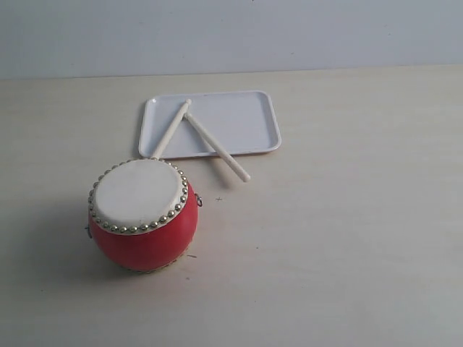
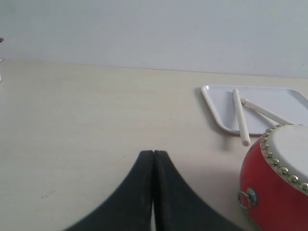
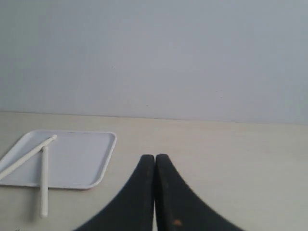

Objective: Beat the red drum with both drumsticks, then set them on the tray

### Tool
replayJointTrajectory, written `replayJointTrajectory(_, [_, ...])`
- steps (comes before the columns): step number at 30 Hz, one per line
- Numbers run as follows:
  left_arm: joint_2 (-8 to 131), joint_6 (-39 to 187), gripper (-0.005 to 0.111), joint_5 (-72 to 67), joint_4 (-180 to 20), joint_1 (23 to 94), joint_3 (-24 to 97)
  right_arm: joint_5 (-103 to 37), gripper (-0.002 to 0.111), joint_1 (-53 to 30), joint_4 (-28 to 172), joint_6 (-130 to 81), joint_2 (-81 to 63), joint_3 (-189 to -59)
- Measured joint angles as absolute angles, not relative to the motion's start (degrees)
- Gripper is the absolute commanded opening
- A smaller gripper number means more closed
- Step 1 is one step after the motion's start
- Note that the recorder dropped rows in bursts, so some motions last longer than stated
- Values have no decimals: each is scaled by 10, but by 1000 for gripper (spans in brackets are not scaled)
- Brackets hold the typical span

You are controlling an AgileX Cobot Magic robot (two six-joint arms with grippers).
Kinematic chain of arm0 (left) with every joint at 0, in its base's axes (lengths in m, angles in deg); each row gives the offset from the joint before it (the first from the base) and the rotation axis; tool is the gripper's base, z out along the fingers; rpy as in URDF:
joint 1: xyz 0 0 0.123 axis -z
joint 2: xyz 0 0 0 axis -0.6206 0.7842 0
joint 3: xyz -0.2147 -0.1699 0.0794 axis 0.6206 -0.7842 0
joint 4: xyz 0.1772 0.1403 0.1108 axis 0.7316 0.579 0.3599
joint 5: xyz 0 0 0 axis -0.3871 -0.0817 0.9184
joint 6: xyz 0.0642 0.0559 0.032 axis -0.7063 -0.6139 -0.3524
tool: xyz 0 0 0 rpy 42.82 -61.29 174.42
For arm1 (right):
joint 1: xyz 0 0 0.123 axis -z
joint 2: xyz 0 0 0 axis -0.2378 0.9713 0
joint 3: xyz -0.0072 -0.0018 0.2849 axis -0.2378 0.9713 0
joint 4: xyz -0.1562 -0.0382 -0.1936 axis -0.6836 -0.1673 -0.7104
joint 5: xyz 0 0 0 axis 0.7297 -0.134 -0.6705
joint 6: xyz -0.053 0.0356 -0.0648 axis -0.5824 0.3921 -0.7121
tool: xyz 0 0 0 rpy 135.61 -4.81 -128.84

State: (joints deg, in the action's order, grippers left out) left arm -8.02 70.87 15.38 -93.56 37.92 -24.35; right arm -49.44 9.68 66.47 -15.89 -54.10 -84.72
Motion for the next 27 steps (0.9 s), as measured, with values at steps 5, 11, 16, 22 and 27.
replayJointTrajectory(5, [-80, 709, 0, 154, -936, 379, -244, -502, 0, 105, 660, -159, -647, -763])
replayJointTrajectory(11, [-80, 709, 0, 154, -936, 379, -244, -502, 0, 106, 667, -153, -769, -659])
replayJointTrajectory(16, [-80, 708, 0, 154, -936, 379, -244, -497, 0, 106, 685, -153, -804, -611])
replayJointTrajectory(22, [-80, 708, 0, 155, -936, 379, -244, -497, 0, 106, 698, -155, -804, -592])
replayJointTrajectory(27, [-80, 708, 0, 155, -936, 379, -244, -497, 0, 106, 701, -159, -804, -592])
